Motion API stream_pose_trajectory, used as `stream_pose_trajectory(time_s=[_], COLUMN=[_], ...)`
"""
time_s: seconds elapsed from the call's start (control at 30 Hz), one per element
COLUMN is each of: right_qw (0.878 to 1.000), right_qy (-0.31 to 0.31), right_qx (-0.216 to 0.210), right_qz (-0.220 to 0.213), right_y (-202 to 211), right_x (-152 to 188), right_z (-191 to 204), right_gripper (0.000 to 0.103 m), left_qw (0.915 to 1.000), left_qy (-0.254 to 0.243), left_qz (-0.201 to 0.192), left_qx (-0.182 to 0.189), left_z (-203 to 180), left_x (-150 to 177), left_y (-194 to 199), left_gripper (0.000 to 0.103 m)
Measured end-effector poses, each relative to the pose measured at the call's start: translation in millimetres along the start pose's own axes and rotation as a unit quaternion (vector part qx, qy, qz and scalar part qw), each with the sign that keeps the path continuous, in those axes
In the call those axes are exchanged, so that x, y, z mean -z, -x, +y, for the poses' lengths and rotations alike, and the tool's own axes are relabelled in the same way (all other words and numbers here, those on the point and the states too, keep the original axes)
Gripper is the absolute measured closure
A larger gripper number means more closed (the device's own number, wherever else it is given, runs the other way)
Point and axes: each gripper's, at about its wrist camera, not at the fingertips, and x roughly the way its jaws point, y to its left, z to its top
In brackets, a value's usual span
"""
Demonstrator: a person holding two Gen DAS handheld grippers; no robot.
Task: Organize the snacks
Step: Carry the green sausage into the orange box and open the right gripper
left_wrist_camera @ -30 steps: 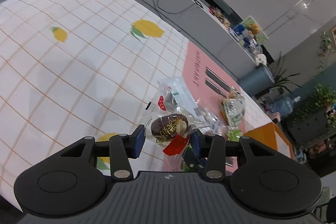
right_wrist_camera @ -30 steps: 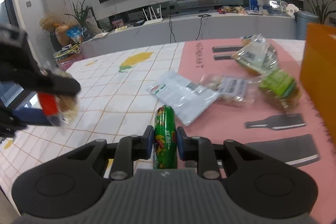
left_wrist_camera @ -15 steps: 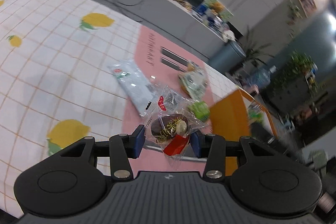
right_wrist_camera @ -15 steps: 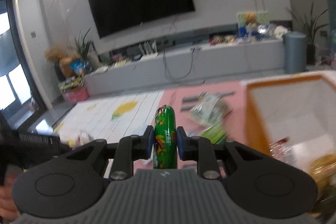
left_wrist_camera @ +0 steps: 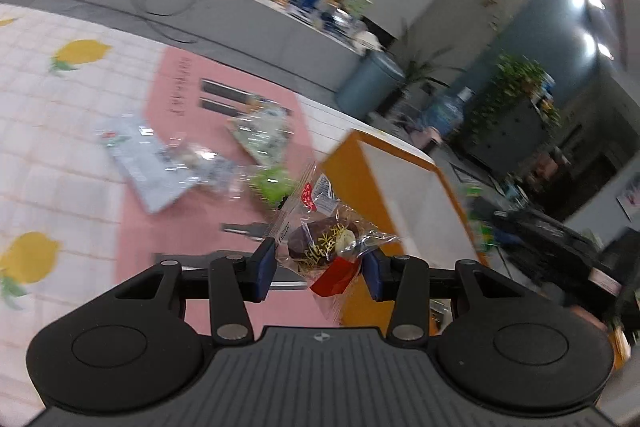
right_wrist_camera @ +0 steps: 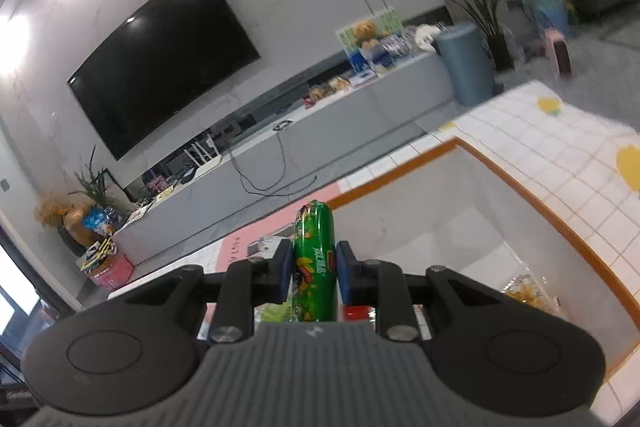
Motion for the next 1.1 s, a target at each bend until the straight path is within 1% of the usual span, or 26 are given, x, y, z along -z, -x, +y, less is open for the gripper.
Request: stream_pose_trajectory(time_s=[0.13,0.3,0.37,0.47,0.57,0.67,0.73,0.83,0.9,0.97,1.0,1.07,1.1], right_qw=[0.999,0.995,0.992,0.983,0.974,0.971,0.969,0.972,0.975,0.981,0.984,0.988,0.989], right_qy=[-0.012,0.024,0.052,0.104,0.129,0.142,0.144,0.128,0.116,0.094,0.083,0.052,0.036], right_qx=[0.008,0.018,0.034,0.081,0.103,0.102,0.109,0.111,0.104,0.098,0.092,0.075,0.075], right_qz=[0.039,0.098,0.112,0.129,0.157,0.165,0.167,0.164,0.156,0.140,0.131,0.121,0.119], right_y=[-24.3,-46.5,-53.5,-67.8,-80.1,-82.0,-83.2,-83.1,-79.0,-71.6,-68.3,-61.8,-61.0], right_x=[0.2,0.5,0.6,2.3,7.5,10.0,10.0,7.6,5.2,1.8,2.4,-1.9,-4.2], right_z=[-15.1,-12.8,-13.1,-9.3,-11.7,-11.9,-14.8,-21.0,-23.0,-26.2,-25.0,-29.8,-28.1], right_gripper=[0.082,0.082,0.082,0.082,0.081,0.081,0.080,0.077,0.057,0.011,0.003,0.003,0.003], left_qw=[0.9996,0.9985,0.9982,0.9983,0.9984,0.9985,0.9986,0.9986,0.9987,0.9986,0.9986,0.9986,0.9986], left_qy=[-0.005,-0.013,-0.012,-0.016,-0.015,-0.015,-0.011,-0.006,-0.010,-0.014,-0.014,-0.014,-0.014], left_qz=[0.020,0.028,0.035,0.036,0.037,0.036,0.035,0.035,0.034,0.034,0.034,0.032,0.031], left_qx=[0.020,0.044,0.046,0.043,0.041,0.039,0.038,0.041,0.038,0.037,0.037,0.039,0.040], left_z=[-18.7,-28.1,-27.6,-27.4,-29.5,-27.8,-25.9,-25.7,-26.5,-29.3,-29.8,-31.1,-31.9], left_x=[-9.6,-10.1,-7.7,-4.1,-1.2,-1.4,-2.9,-3.5,-3.5,-2.1,-2.1,-2.0,-2.3], left_y=[-27.2,-43.8,-48.0,-50.8,-50.9,-49.7,-49.1,-48.1,-47.7,-44.8,-44.0,-42.5,-41.6], left_gripper=[0.053,0.053,0.053,0.053,0.053,0.053,0.053,0.053,0.053,0.053,0.053,0.053,0.053])
